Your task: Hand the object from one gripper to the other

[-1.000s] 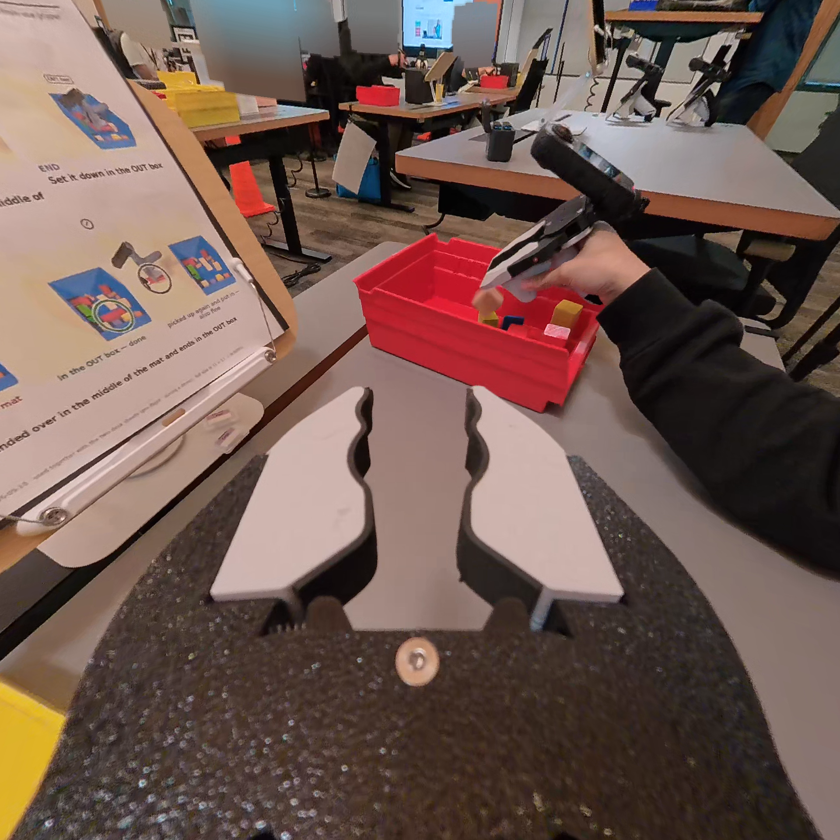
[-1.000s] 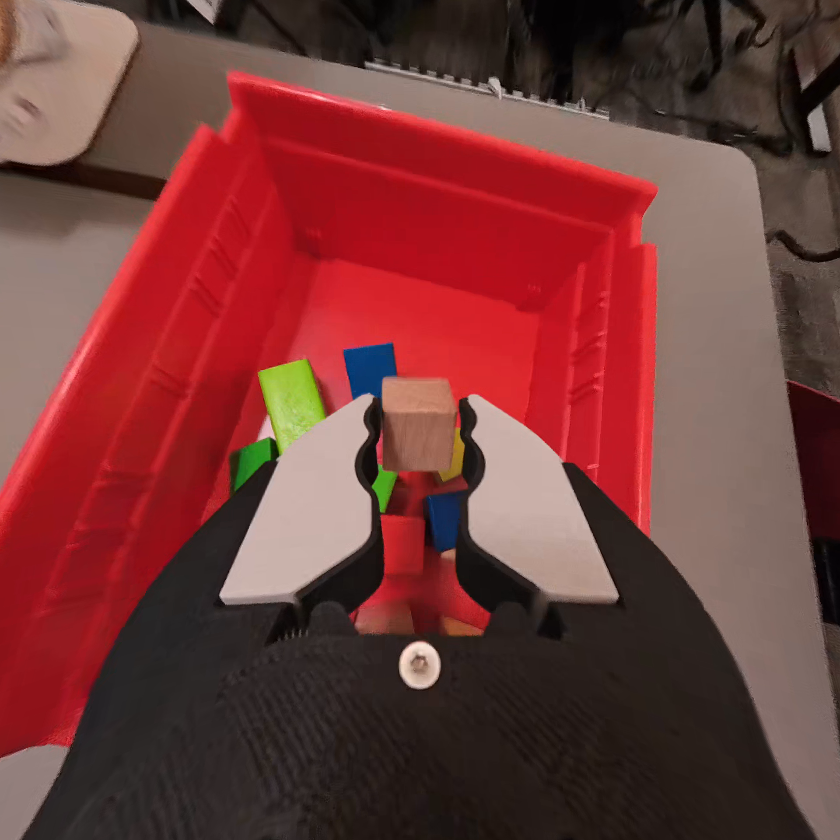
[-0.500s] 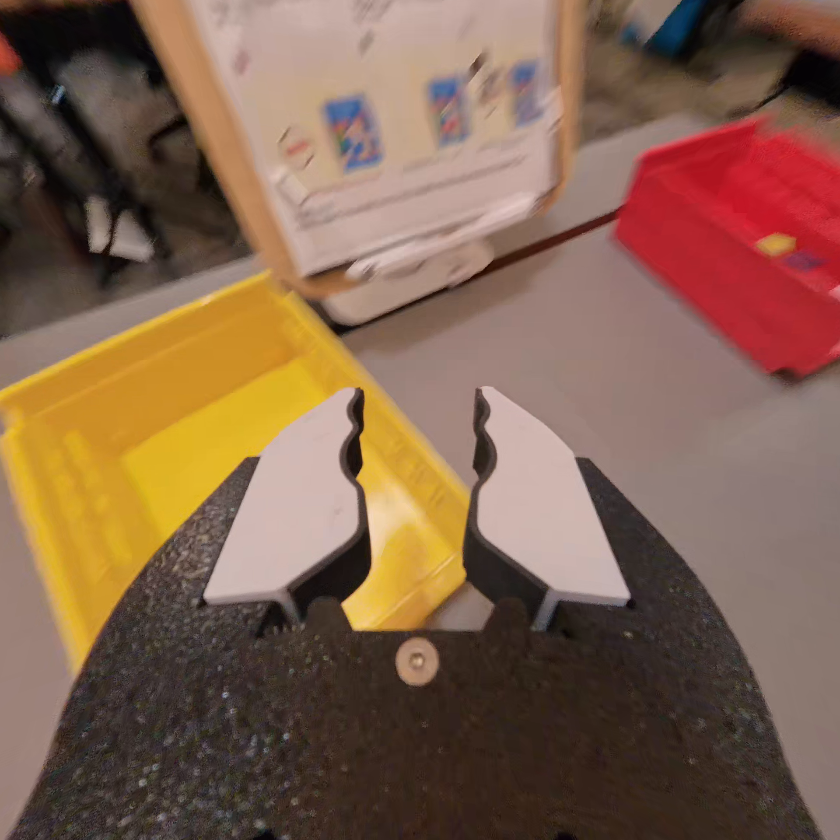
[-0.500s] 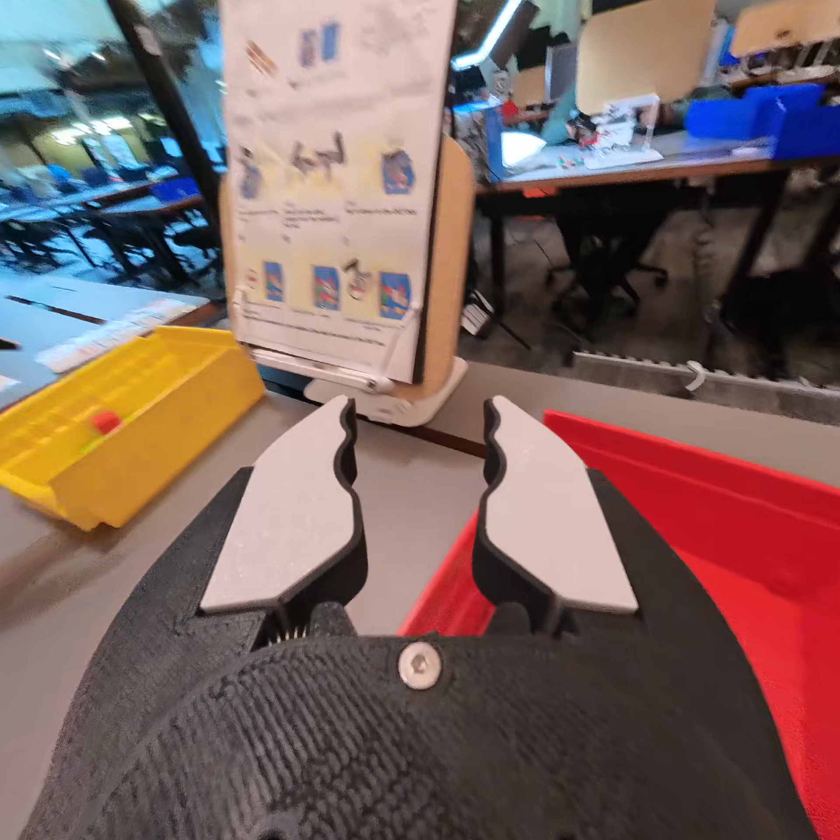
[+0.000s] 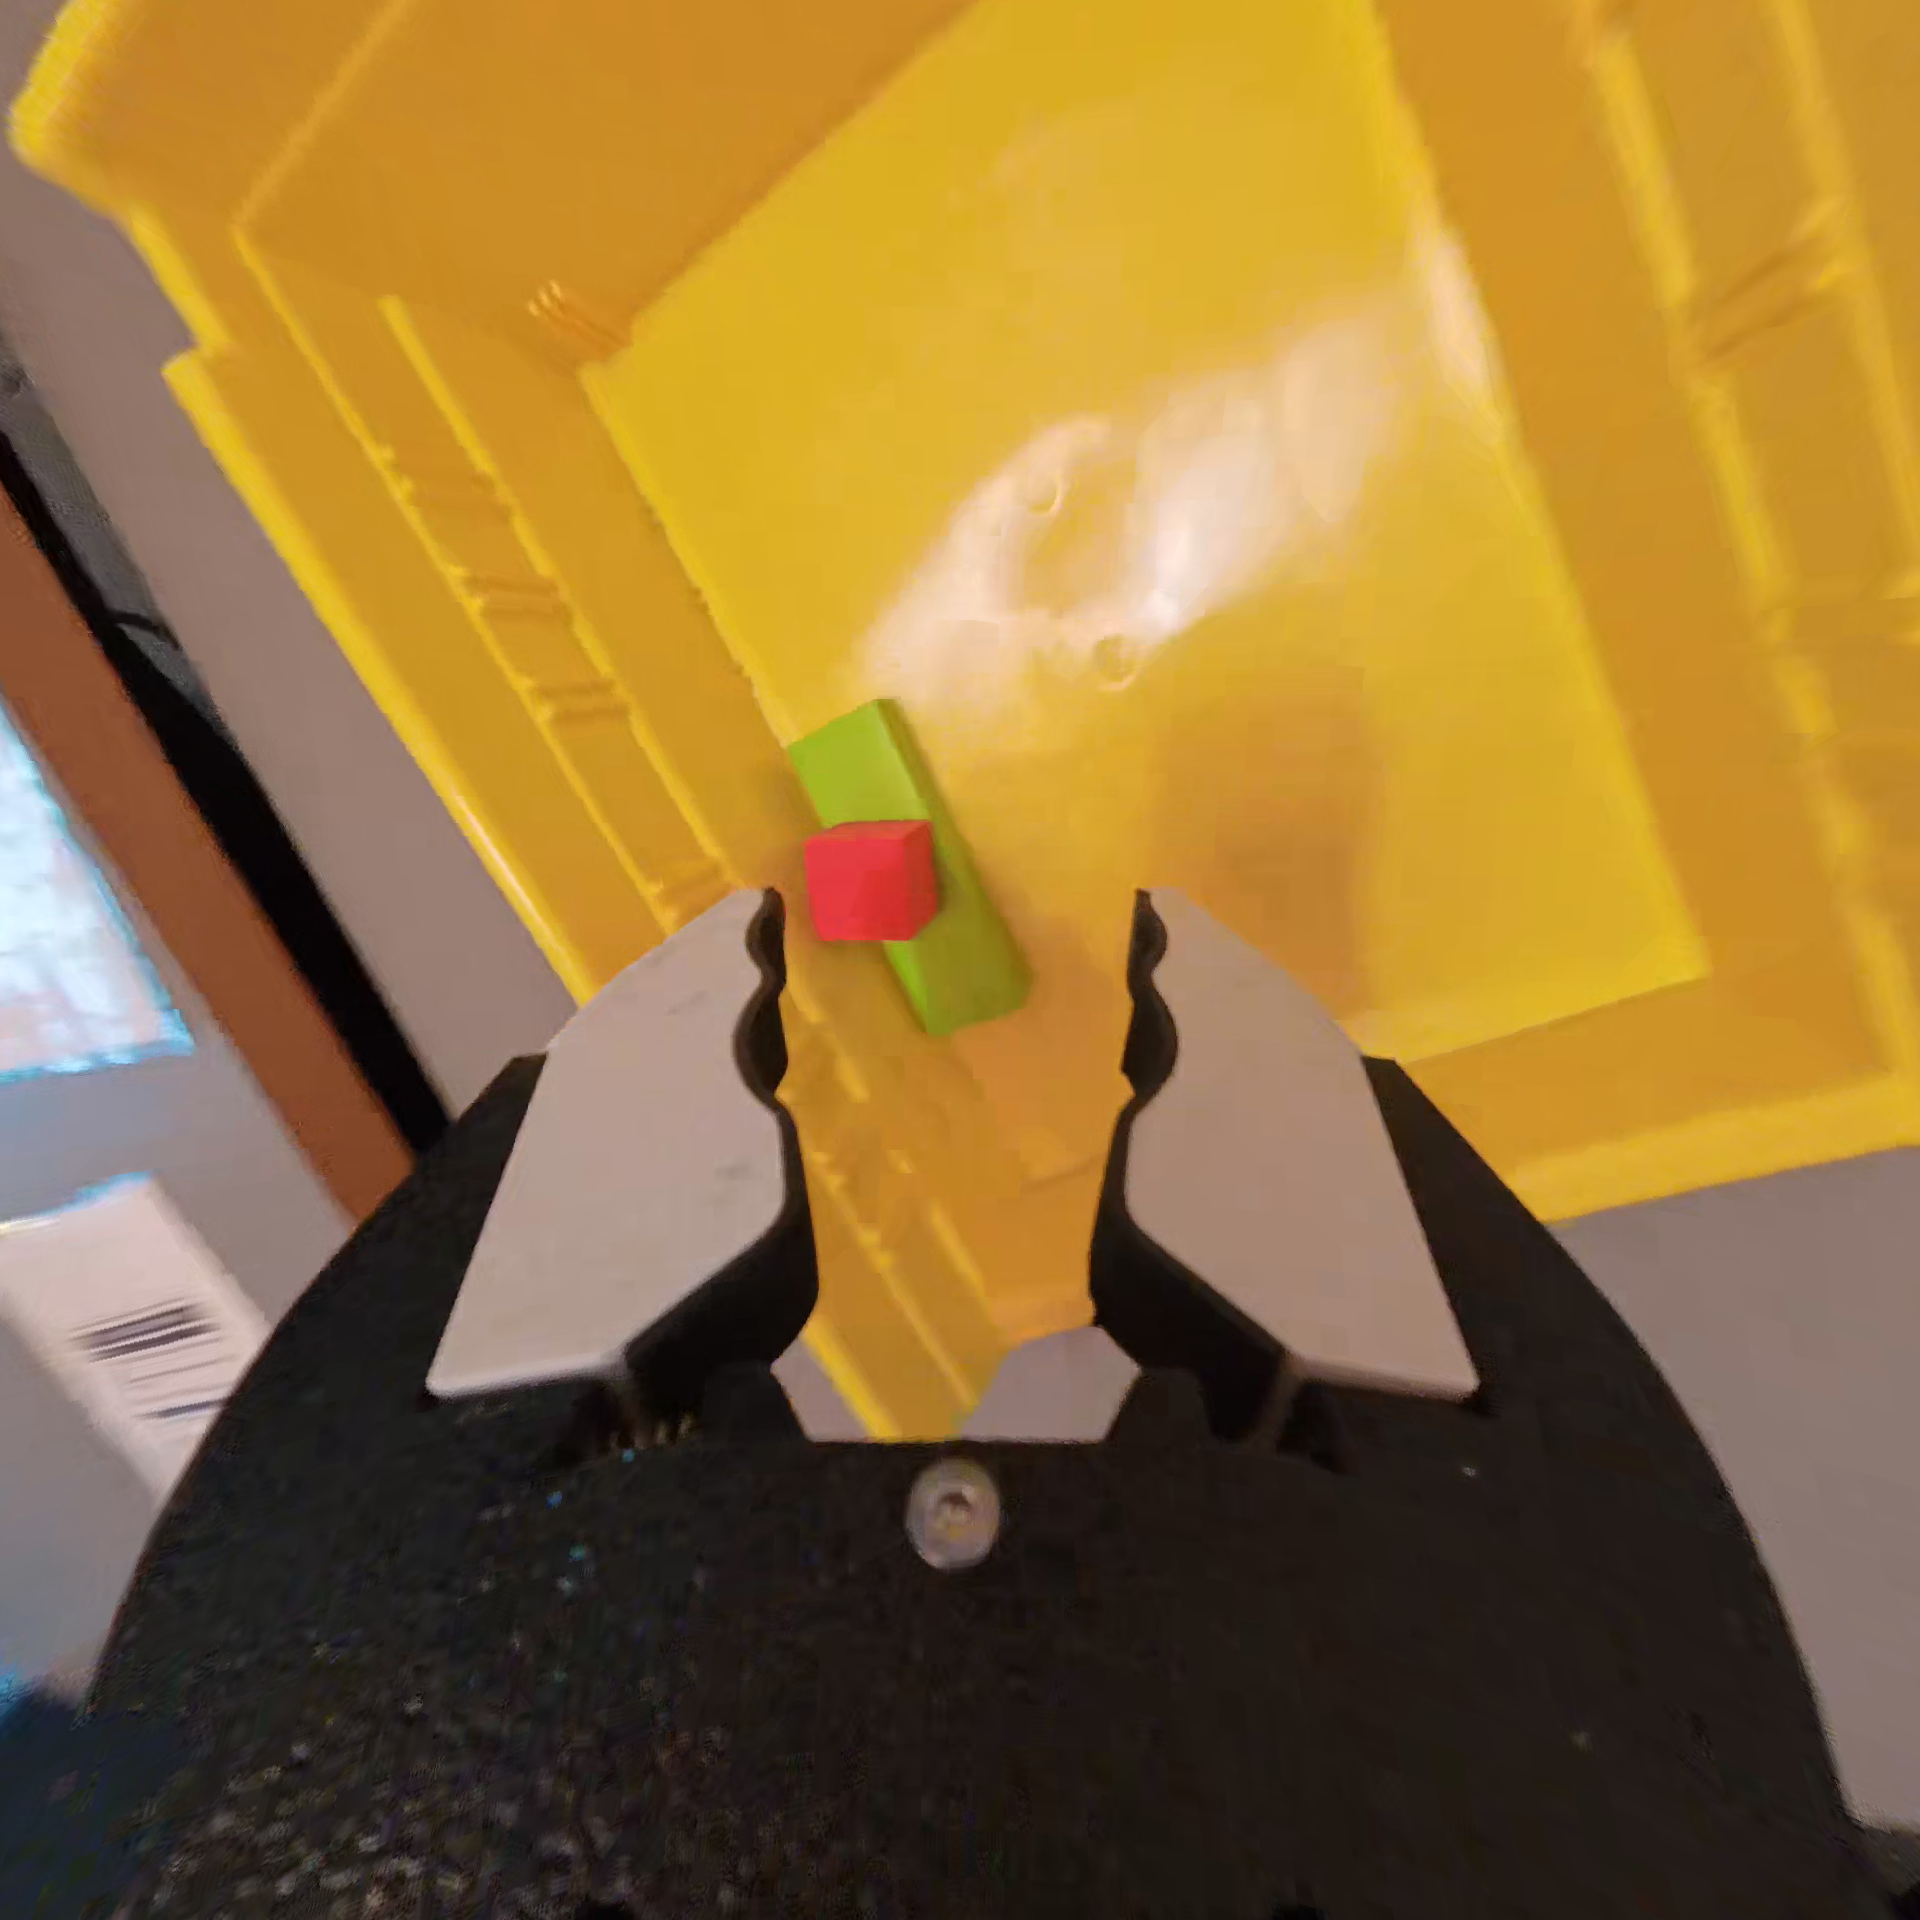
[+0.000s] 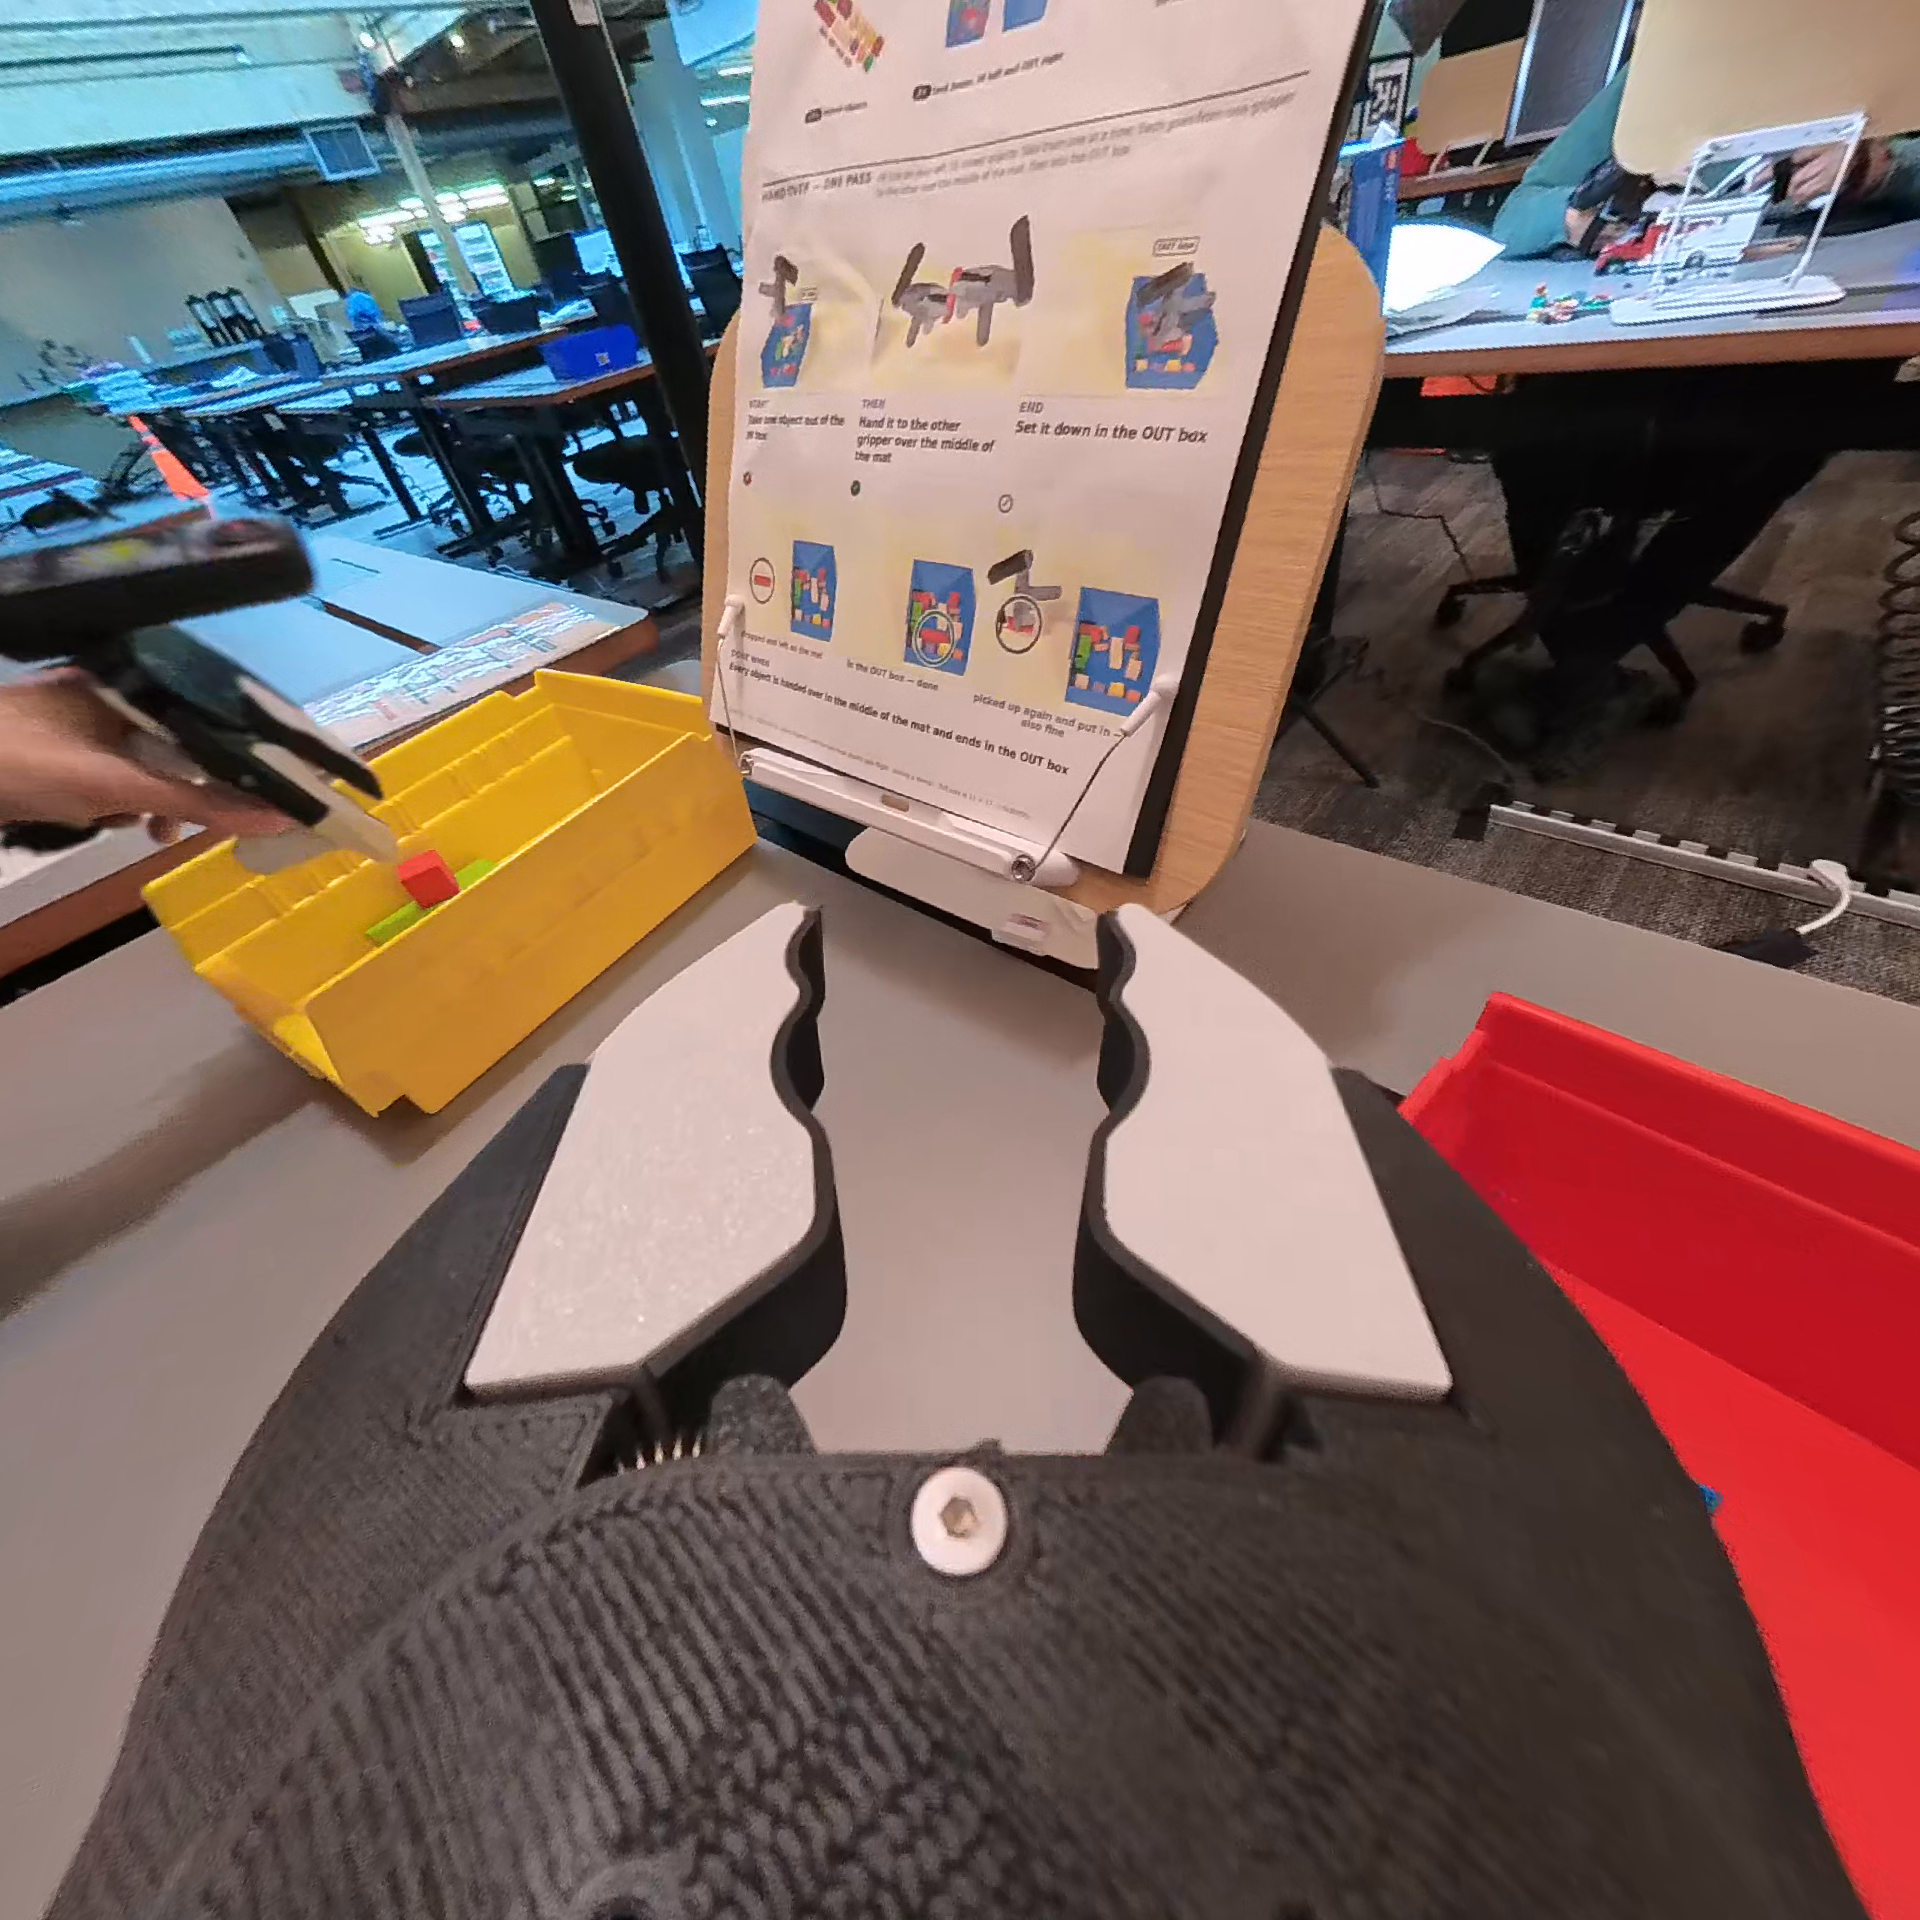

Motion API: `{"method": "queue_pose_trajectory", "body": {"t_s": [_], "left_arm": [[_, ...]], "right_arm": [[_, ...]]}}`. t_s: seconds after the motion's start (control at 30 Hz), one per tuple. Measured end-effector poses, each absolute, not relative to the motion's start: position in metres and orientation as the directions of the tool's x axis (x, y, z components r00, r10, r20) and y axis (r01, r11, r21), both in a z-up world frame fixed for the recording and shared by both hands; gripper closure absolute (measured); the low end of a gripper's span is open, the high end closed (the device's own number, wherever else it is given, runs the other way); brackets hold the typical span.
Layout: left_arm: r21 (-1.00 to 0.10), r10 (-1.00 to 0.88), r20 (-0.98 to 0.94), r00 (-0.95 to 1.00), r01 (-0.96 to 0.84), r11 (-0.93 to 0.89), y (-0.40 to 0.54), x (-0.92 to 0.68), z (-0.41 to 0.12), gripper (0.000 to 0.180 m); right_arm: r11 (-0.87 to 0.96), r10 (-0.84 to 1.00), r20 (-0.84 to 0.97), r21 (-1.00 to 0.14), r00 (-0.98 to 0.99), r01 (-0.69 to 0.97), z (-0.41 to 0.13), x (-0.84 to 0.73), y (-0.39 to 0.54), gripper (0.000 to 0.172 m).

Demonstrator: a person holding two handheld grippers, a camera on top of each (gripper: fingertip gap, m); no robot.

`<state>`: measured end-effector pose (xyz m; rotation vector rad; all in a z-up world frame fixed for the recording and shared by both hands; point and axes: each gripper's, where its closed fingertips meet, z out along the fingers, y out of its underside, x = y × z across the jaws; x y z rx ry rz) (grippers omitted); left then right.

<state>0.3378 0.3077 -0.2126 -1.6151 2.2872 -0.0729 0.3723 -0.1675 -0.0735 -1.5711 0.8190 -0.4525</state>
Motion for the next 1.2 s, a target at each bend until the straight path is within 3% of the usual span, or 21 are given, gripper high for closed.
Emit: {"method": "queue_pose_trajectory", "body": {"t_s": [0.03, 0.13, 0.27, 0.37, 0.6, 0.77, 0.8, 0.83, 0.9, 1.0, 1.1, 1.2], "left_arm": [[-0.147, -0.888, -0.285, -0.361, -0.899, 0.413, 0.314, 0.340, -0.217, 0.118], [0.074, -0.706, -0.350, -0.616, -0.769, 0.635, 0.326, 0.347, -0.228, 0.114], [0.306, -0.312, -0.330, -0.891, -0.413, 0.858, 0.333, 0.348, -0.236, 0.116], [0.381, -0.086, -0.329, -0.941, -0.215, 0.899, 0.339, 0.352, -0.238, 0.118], [0.550, 0.109, -0.206, -0.972, -0.023, 0.835, 0.357, 0.341, -0.251, 0.122], [0.585, 0.142, -0.149, -0.979, 0.029, 0.811, 0.357, 0.340, -0.262, 0.130], [0.600, 0.149, -0.148, -0.978, 0.031, 0.799, 0.358, 0.341, -0.263, 0.134], [0.617, 0.154, -0.146, -0.977, 0.031, 0.786, 0.360, 0.342, -0.263, 0.149], [0.647, 0.142, -0.149, -0.979, 0.012, 0.762, 0.364, 0.343, -0.259, 0.153], [0.570, 0.100, -0.250, -0.963, -0.063, 0.819, 0.351, 0.352, -0.242, 0.153], [0.313, -0.085, -0.351, -0.932, -0.202, 0.928, 0.315, 0.354, -0.218, 0.153], [-0.028, -0.279, -0.374, -0.884, -0.289, 0.957, 0.267, 0.352, -0.188, 0.153]], "right_arm": [[-0.006, -0.718, -0.169, -0.969, 0.675, -0.249, -0.075, 0.372, -0.166, 0.121], [-0.021, -0.708, -0.170, -0.965, 0.686, -0.260, -0.078, 0.371, -0.163, 0.121], [-0.030, -0.707, -0.165, -0.964, 0.687, -0.263, -0.079, 0.371, -0.163, 0.120], [-0.024, -0.705, -0.168, -0.965, 0.689, -0.261, -0.078, 0.371, -0.163, 0.121], [-0.009, -0.702, -0.187, -0.962, 0.687, -0.272, -0.081, 0.373, -0.165, 0.121], [-0.013, -0.698, -0.184, -0.963, 0.692, -0.269, -0.080, 0.372, -0.163, 0.121], [-0.015, -0.697, -0.183, -0.963, 0.694, -0.269, -0.080, 0.371, -0.163, 0.121], [-0.016, -0.695, -0.182, -0.963, 0.696, -0.268, -0.080, 0.371, -0.162, 0.121], [-0.018, -0.691, -0.185, -0.962, 0.699, -0.272, -0.081, 0.371, -0.160, 0.121], [-0.020, -0.686, -0.186, -0.962, 0.703, -0.273, -0.081, 0.371, -0.157, 0.121], [-0.028, -0.676, -0.175, -0.964, 0.716, -0.263, -0.079, 0.369, -0.152, 0.121], [-0.037, -0.653, -0.168, -0.967, 0.738, -0.253, -0.077, 0.366, -0.142, 0.121]]}}
